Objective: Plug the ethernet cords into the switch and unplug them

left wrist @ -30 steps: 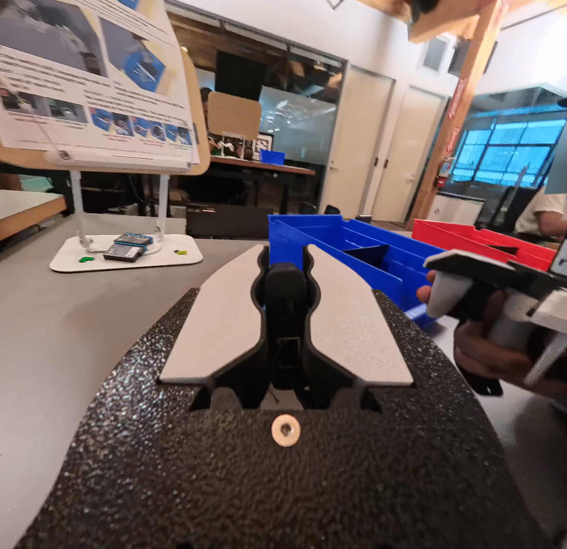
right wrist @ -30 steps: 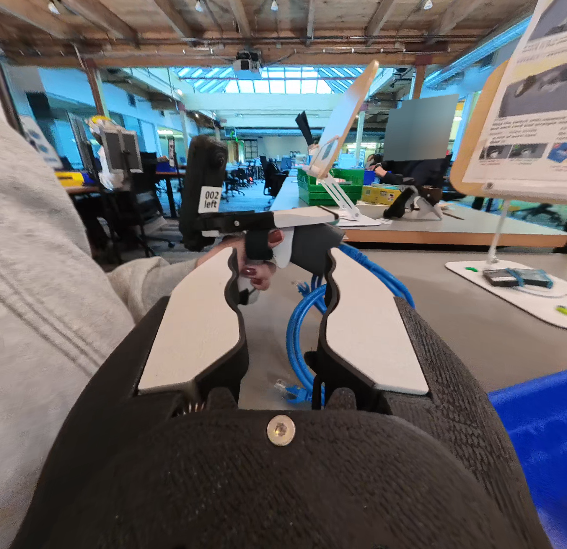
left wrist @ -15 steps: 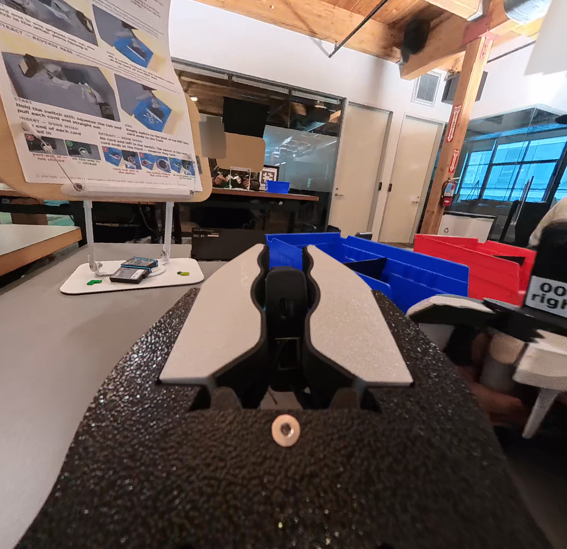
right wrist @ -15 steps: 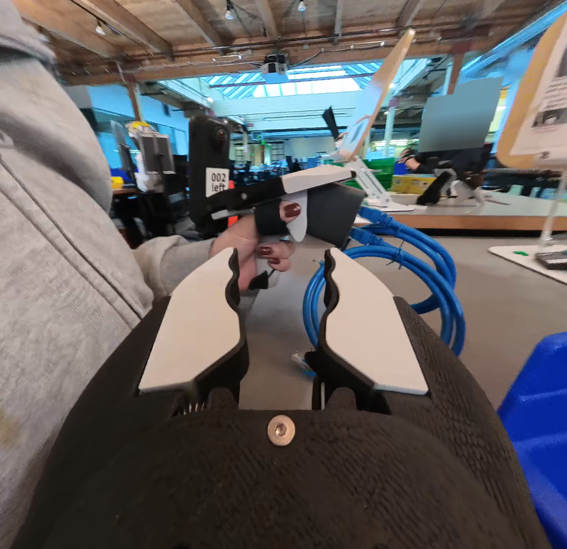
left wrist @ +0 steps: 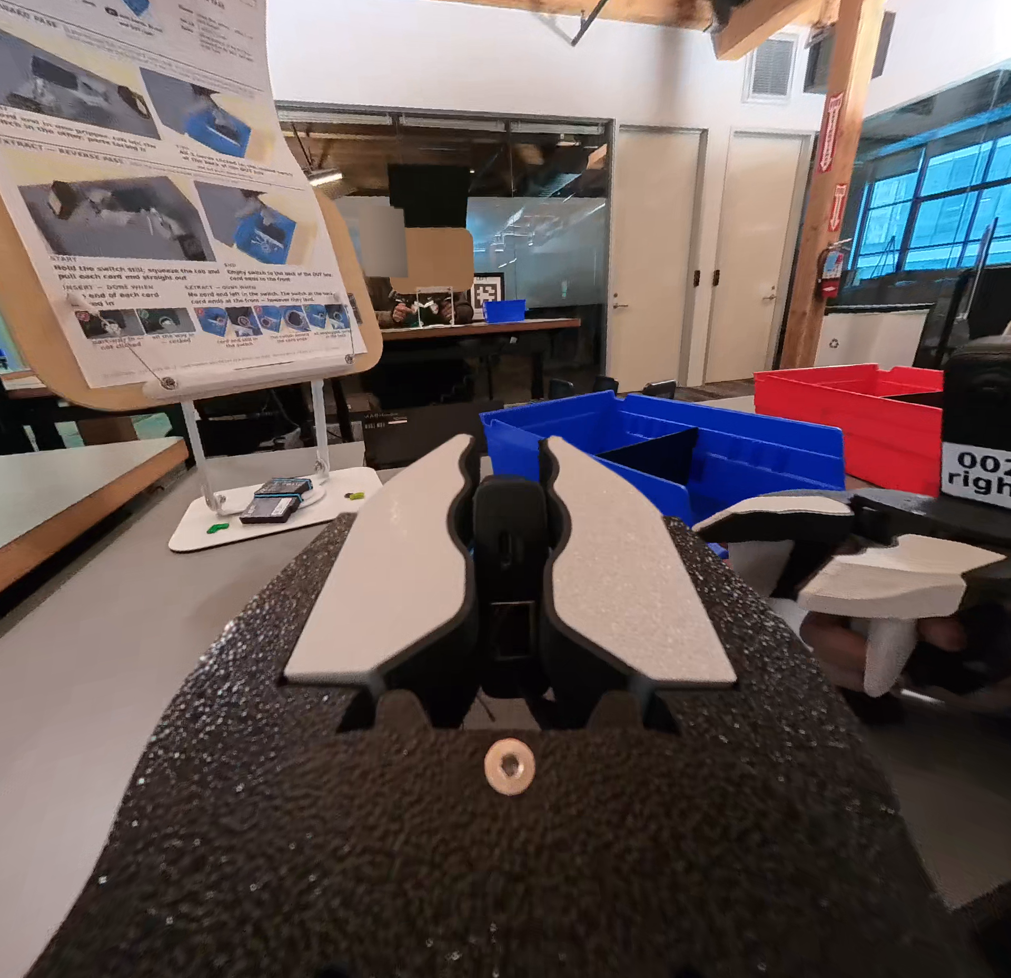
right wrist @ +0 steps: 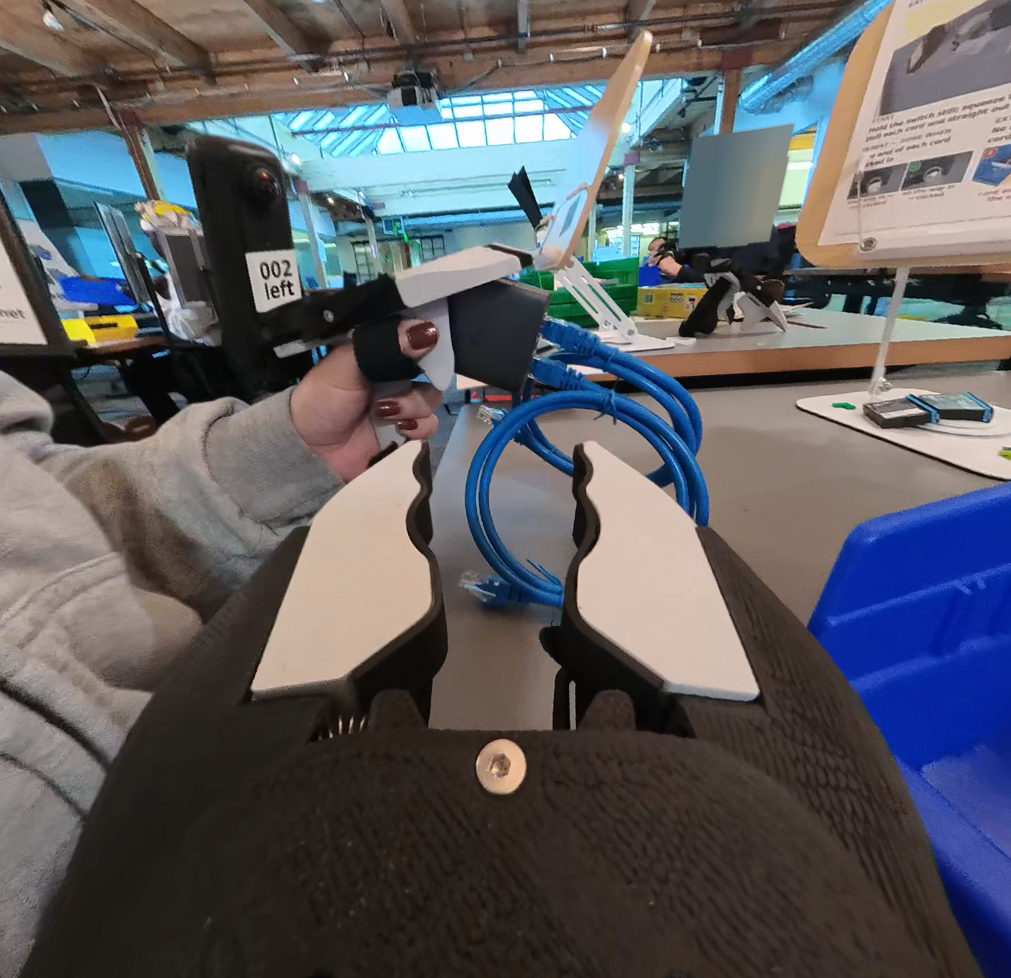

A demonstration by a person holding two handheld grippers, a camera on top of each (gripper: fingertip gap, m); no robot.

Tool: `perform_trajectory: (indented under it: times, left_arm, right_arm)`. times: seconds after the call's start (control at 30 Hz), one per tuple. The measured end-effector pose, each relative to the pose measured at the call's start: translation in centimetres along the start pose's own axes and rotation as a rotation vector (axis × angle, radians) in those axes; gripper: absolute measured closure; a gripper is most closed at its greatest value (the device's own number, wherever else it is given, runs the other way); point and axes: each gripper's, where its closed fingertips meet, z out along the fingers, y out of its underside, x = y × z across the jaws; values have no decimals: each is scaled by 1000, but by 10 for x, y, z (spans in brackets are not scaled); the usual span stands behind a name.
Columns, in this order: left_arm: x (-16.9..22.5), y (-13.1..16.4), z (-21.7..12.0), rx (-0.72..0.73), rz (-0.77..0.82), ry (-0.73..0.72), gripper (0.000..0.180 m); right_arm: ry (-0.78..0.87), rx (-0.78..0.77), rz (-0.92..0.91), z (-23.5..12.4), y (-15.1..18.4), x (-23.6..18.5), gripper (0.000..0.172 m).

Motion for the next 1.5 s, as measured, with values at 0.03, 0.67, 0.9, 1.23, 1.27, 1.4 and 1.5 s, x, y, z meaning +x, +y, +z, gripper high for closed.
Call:
perform_trajectory:
  times: [0.03, 0.67, 0.9, 1.23, 1.27, 1.4, 1.5]
  left_arm:
    - [1, 2, -2, -7, -6, -1, 160]
    - [-19, 7, -12, -43, 87, -65, 160]
    - [-61, -3, 7, -14, 202, -148, 159]
    - [-92, 4, 1, 43, 736, -379, 160]
    - [-90, 6, 1, 55, 786, -380, 160]
    - [-90, 10, 0, 95, 708, -316, 160]
    - [-89, 11, 0, 114, 602, -230, 160]
  right_arm:
    - [13, 0, -6, -2, 0, 0, 124]
    - [125, -46, -304, 32, -14, -14, 129]
    - [254, -87, -276, 70, -31, 20, 137]
    - [200, -73, 158, 134, -47, 57, 142]
    - [185, -68, 228, 136, -43, 60, 143]
    - [220, -13, 222, 132, -32, 75, 147]
    - [244, 13, 85, 126, -25, 76, 148]
